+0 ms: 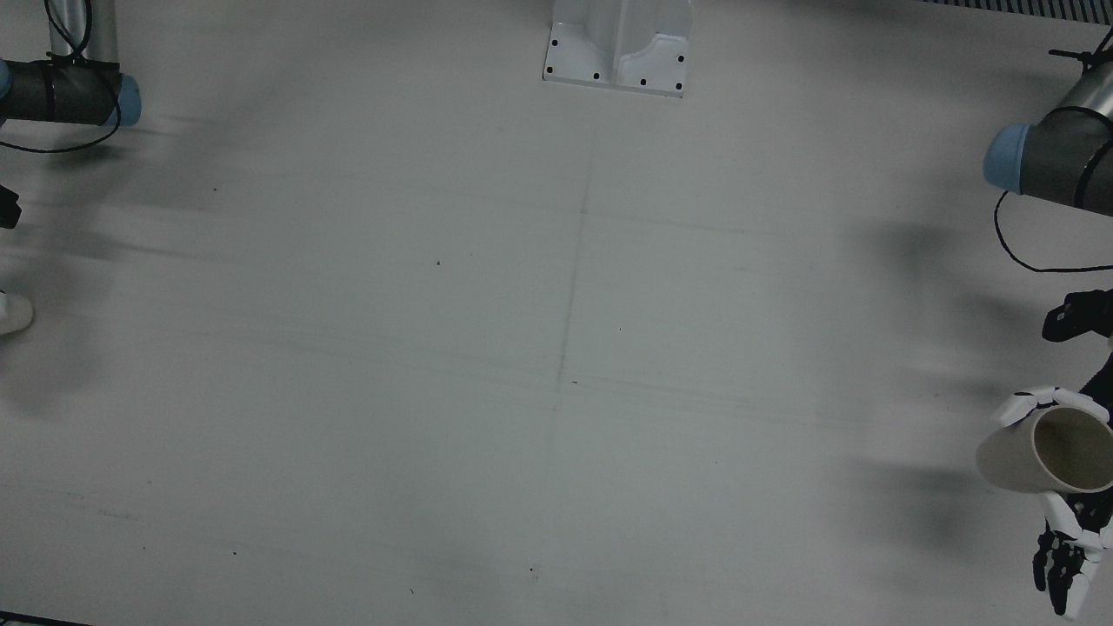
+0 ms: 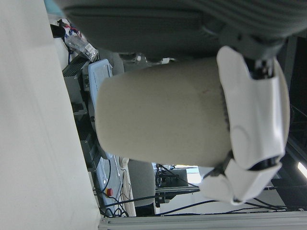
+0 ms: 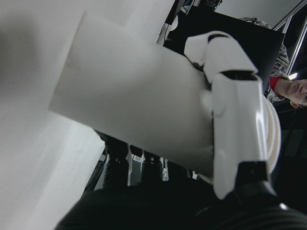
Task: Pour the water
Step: 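Raise both cups and carry them toward each other over the table center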
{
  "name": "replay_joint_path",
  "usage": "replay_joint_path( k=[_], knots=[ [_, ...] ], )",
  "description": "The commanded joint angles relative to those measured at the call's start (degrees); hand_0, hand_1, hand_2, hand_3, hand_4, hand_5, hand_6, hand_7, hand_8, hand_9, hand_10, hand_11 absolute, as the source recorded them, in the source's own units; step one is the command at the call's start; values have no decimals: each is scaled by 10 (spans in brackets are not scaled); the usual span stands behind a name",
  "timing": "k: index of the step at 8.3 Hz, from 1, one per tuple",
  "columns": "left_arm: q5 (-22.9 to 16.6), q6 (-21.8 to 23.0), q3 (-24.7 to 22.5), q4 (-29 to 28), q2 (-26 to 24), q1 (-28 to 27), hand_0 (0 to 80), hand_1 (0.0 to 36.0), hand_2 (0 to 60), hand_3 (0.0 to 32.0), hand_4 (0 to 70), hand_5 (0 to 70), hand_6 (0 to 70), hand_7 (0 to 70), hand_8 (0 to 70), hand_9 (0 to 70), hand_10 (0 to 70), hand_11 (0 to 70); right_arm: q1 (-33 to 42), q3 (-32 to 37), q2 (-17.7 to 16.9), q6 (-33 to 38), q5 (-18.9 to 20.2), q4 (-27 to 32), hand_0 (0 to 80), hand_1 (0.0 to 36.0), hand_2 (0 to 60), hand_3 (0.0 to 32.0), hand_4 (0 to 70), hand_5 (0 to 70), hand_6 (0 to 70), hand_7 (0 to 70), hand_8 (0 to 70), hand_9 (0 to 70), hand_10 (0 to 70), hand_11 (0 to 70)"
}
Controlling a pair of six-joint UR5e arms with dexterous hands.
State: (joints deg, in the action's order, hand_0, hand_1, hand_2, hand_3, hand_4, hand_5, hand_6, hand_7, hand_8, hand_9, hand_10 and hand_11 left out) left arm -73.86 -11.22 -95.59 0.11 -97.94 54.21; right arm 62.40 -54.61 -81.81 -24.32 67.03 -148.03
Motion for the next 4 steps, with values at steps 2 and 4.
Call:
replay_joint_path(
  k=[2,4],
  knots=[
    [-4,-4,-25,51,-29,-6,581,360,600,0,152,700,14,63,0,0,0,26,53,-164,-22,-4,40,-119,800,360,532,0,27,621,400,506,376,499,477,700],
    [-12,-15,-22,94,-84,-41,569,360,600,0,149,700,15,59,0,0,0,28,93,-323,-19,-37,76,-238,800,360,500,0,36,617,400,504,364,482,466,700]
  ],
)
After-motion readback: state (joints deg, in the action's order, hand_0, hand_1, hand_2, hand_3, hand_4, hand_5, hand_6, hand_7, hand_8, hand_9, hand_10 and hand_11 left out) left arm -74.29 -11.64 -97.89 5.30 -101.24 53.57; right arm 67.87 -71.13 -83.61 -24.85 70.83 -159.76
